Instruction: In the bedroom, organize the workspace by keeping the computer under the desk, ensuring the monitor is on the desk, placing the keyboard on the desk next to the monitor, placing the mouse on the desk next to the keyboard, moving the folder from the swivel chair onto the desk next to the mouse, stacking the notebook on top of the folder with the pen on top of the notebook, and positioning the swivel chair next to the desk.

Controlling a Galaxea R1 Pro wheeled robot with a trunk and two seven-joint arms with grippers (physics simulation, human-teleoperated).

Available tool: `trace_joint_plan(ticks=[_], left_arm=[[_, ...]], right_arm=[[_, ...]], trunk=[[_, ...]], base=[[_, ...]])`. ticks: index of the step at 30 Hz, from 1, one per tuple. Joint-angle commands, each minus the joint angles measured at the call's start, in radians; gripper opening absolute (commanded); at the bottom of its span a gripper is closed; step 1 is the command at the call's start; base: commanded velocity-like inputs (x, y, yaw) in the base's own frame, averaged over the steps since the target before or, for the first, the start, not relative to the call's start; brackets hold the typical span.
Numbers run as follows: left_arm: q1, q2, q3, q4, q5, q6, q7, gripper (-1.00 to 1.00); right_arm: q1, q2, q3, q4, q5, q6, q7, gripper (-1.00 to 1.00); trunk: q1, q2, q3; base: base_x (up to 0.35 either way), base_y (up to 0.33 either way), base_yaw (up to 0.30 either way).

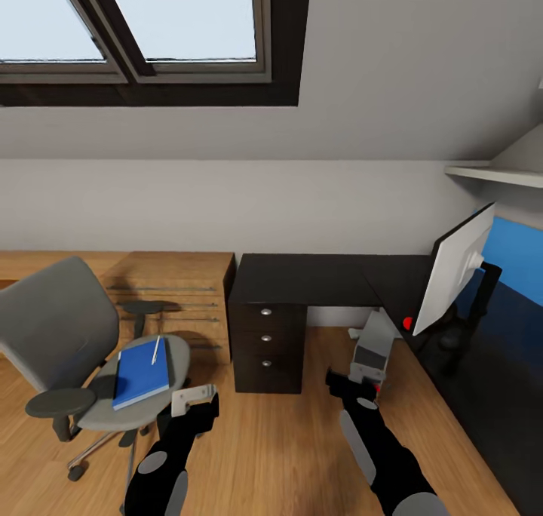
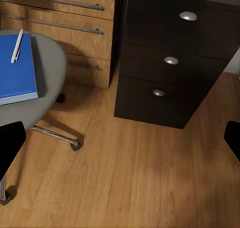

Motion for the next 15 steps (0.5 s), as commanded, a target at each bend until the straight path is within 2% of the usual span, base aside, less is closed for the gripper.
trace_joint_plan(ticks=[1, 8, 9, 15], left_arm=[[-0.001, 0.0, -0.001, -0.001, 0.004, 0.005, 0.007, 1.0], [-0.001, 0.0, -0.001, 0.01, 0.005, 0.005, 0.007, 1.0], [-0.001, 0.0, -0.003, 0.038, 0.007, 0.005, 0.006, 1.0], [-0.001, 0.0, -0.004, 0.066, 0.041, 0.003, 0.006, 1.0]], right_arm=[[0.005, -0.001, 0.003, -0.004, -0.011, 0.015, -0.009, 1.0], [0.045, -0.018, 0.003, -0.025, -0.019, 0.047, -0.014, 1.0], [0.049, -0.032, 0.003, -0.035, -0.021, 0.049, -0.014, 1.0], [0.051, -0.07, 0.0, -0.045, -0.025, 0.05, -0.014, 1.0]], trunk=[[-0.004, 0.006, 0.002], [-0.004, 0.006, 0.003], [-0.004, 0.006, 0.003], [-0.004, 0.006, 0.008]], base=[[0.0, 0.0, 0.0], [0.0, 0.0, -0.011], [0.0, 0.0, -0.141], [0.0, 0.0, -0.187]])
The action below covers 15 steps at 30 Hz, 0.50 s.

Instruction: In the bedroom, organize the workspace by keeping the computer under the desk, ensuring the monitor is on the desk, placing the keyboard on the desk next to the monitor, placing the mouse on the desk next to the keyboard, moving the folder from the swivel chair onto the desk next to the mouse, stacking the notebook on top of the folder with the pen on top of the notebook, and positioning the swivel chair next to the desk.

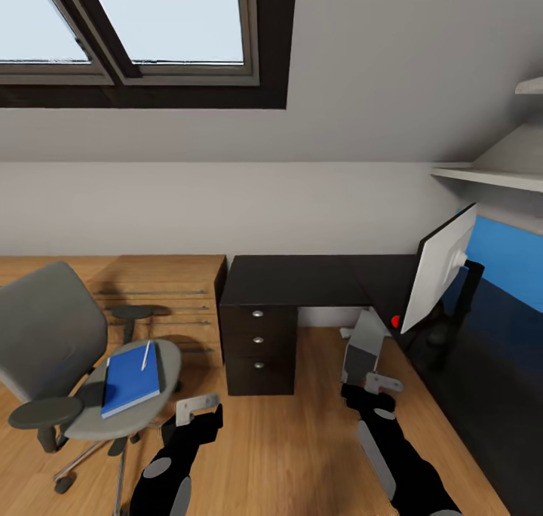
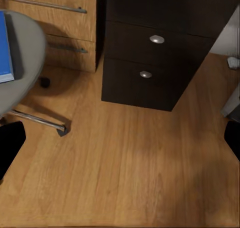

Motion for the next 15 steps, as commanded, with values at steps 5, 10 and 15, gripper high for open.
trace_joint_plan(ticks=[5, 10, 15], left_arm=[[-0.001, 0.0, -0.001, 0.004, 0.021, 0.003, 0.009, 1.0], [-0.001, 0.0, -0.001, 0.005, 0.024, 0.003, 0.009, 1.0], [-0.001, 0.0, -0.001, 0.007, 0.025, 0.003, 0.008, 1.0]], right_arm=[[-0.001, -0.031, 0.0, -0.004, -0.008, -0.007, -0.008, 1.0], [-0.001, -0.07, -0.002, -0.005, -0.008, -0.024, -0.006, 1.0], [-0.001, -0.096, -0.005, -0.005, -0.008, -0.03, -0.004, 1.0]], trunk=[[0.0, -0.001, 0.002], [0.0, -0.001, 0.003], [0.0, -0.001, 0.003]], base=[[0.0, 0.0, -0.223], [0.0, 0.0, -0.243], [0.0, 0.0, -0.255]])
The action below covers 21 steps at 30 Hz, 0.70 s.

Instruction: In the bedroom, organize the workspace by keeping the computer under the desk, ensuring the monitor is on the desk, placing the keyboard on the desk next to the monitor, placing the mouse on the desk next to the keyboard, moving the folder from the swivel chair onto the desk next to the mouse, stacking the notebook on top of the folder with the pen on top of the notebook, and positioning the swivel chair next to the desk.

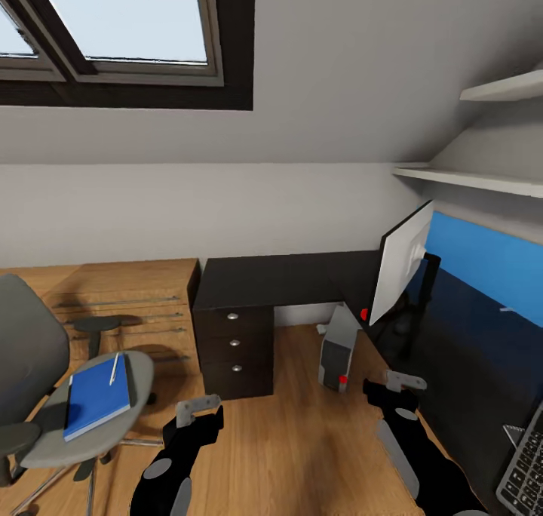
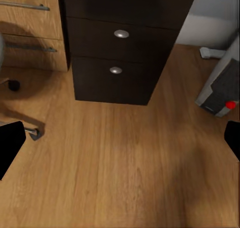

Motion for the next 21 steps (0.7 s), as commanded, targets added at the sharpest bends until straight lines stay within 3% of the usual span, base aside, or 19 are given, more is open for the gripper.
trace_joint_plan(ticks=[1, 10, 21], left_arm=[[-0.001, 0.0, -0.001, -0.001, 0.009, 0.004, 0.008, 1.0], [-0.001, 0.0, -0.001, -0.001, 0.01, 0.004, 0.008, 1.0], [-0.001, 0.0, -0.002, 0.001, 0.01, 0.003, 0.008, 1.0]], right_arm=[[-0.001, -0.005, 0.005, -0.001, -0.007, 0.002, -0.009, 1.0], [-0.001, -0.033, 0.004, -0.001, -0.007, -0.043, -0.01, 1.0], [0.0, -0.037, 0.005, -0.001, -0.006, -0.062, -0.014, 1.0]], trunk=[[0.0, -0.001, -0.001], [0.0, -0.001, -0.001], [0.0, -0.001, -0.001]], base=[[0.0, 0.0, -0.258], [0.0, 0.0, -0.25], [0.0, 0.0, -0.023]])
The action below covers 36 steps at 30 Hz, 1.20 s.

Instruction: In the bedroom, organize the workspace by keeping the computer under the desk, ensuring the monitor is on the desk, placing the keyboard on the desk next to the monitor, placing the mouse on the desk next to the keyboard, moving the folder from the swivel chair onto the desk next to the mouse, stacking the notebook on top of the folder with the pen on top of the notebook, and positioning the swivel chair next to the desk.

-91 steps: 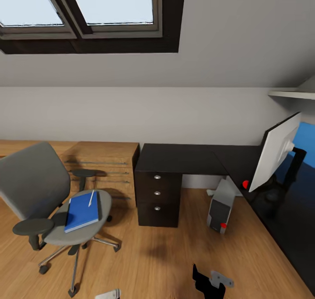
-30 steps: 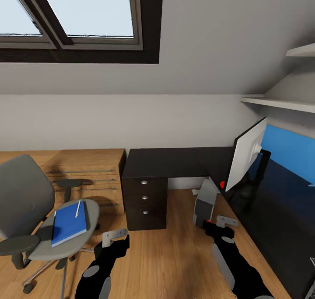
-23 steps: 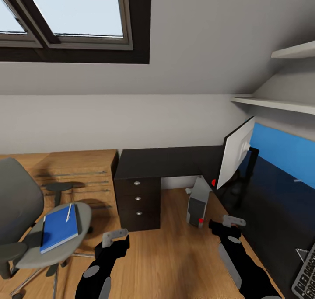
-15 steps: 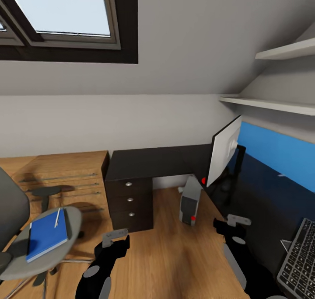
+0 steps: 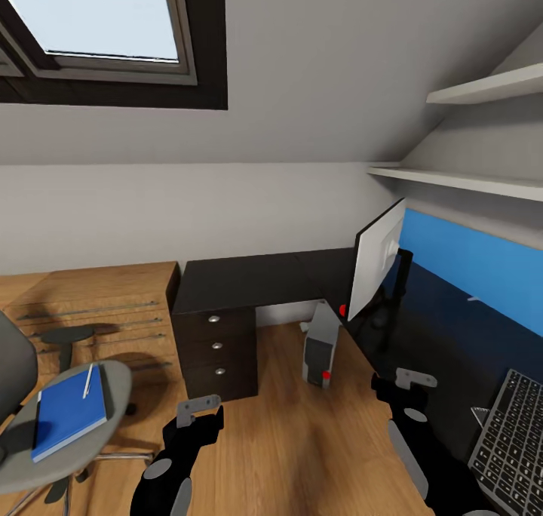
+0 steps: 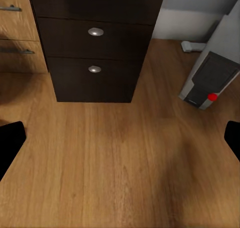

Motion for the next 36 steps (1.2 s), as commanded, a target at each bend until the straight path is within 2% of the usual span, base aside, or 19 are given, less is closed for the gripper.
trace_joint_plan(ticks=[1, 4, 7, 12, 13, 17, 21, 24, 29, 36], left_arm=[[-0.001, 0.0, -0.002, -0.001, 0.009, 0.004, 0.008, 1.0], [-0.001, 0.0, -0.002, -0.001, 0.008, 0.004, 0.008, 1.0], [-0.001, 0.0, -0.002, -0.001, 0.008, 0.004, 0.008, 1.0], [-0.001, 0.0, -0.002, -0.002, 0.008, 0.004, 0.008, 1.0], [-0.001, 0.0, -0.002, -0.002, 0.008, 0.004, 0.008, 1.0], [-0.001, 0.0, -0.002, -0.001, 0.008, 0.004, 0.008, 1.0], [-0.001, 0.0, -0.002, -0.002, 0.008, 0.004, 0.008, 1.0], [-0.001, 0.0, -0.002, -0.001, 0.008, 0.003, 0.008, 1.0], [-0.001, 0.0, -0.003, -0.001, 0.008, 0.003, 0.008, 1.0], [-0.001, 0.0, -0.004, -0.001, 0.008, 0.005, 0.008, 1.0]], right_arm=[[-0.001, -0.002, 0.005, -0.002, -0.006, 0.005, -0.009, 1.0], [-0.001, -0.002, 0.004, -0.001, -0.005, -0.001, -0.009, 1.0], [-0.001, -0.004, 0.002, 0.008, -0.002, -0.052, -0.008, 1.0], [-0.001, -0.014, 0.0, 0.069, 0.0, -0.131, -0.008, 1.0], [-0.002, -0.016, 0.0, 0.108, 0.0, -0.15, -0.008, 1.0], [-0.004, -0.022, 0.0, 0.133, 0.001, -0.159, -0.007, 1.0], [-0.011, -0.033, 0.0, 0.221, 0.0, -0.17, -0.007, 1.0], [-0.032, -0.042, 0.0, 0.3, 0.0, -0.204, -0.006, 1.0], [-0.108, -0.056, 0.0, 0.462, -0.001, -0.281, -0.004, 1.0], [-0.124, -0.063, 0.0, 0.496, -0.001, -0.293, -0.003, 1.0]], trunk=[[0.0, -0.001, -0.001], [0.0, -0.001, -0.001], [0.0, -0.001, -0.001], [0.0, -0.001, -0.001], [0.0, -0.001, -0.001], [0.0, -0.001, -0.001], [0.0, -0.001, -0.001], [0.0, -0.001, -0.001], [0.0, -0.001, -0.001], [0.0, -0.001, -0.001]], base=[[0.006, 0.0, -0.001], [0.042, 0.0, -0.001], [0.176, 0.0, 0.0], [0.267, 0.0, 0.0], [0.305, 0.0, 0.0], [0.287, 0.0, 0.0], [0.156, 0.0, 0.0], [0.171, -0.028, 0.0], [0.236, -0.085, 0.0], [0.052, -0.024, 0.0]])
